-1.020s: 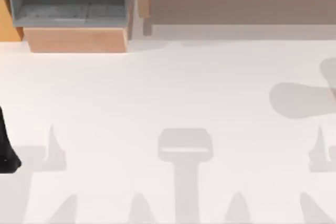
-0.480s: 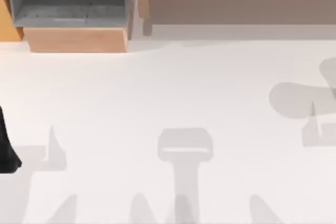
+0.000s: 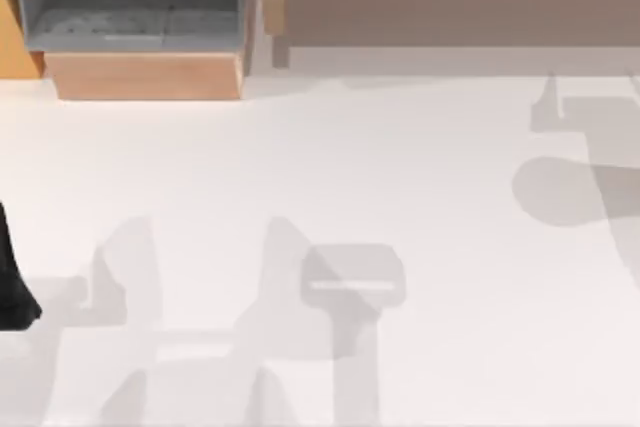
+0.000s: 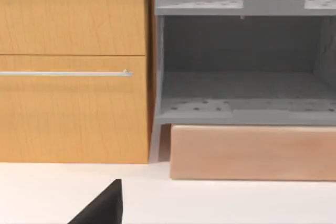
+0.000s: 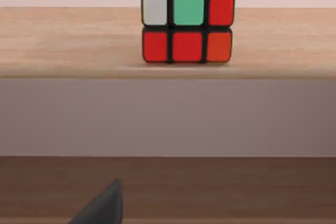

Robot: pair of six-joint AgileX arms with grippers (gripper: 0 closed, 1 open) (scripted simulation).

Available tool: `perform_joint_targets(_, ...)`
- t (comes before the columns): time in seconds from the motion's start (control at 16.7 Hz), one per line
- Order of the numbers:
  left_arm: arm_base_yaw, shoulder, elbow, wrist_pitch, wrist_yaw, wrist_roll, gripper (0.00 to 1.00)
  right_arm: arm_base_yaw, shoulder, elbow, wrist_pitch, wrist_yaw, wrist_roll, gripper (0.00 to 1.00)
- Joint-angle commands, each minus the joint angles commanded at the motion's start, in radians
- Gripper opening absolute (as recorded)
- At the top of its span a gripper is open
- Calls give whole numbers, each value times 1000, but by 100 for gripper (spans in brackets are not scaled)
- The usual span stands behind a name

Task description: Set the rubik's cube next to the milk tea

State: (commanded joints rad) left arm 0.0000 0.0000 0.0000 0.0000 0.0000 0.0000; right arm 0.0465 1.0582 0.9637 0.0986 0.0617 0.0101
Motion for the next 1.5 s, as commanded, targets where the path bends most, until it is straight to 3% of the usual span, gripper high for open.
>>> perform_joint_targets(0.42,0,0,0,0,0,0,100,19,469,417,41,28,5,100)
perform_joint_targets(0.96,0,0,0,0,0,0,100,18,542,491,45,29,6,100)
perform_joint_targets(1.5,0,0,0,0,0,0,100,7,762,742,15,22,5,100)
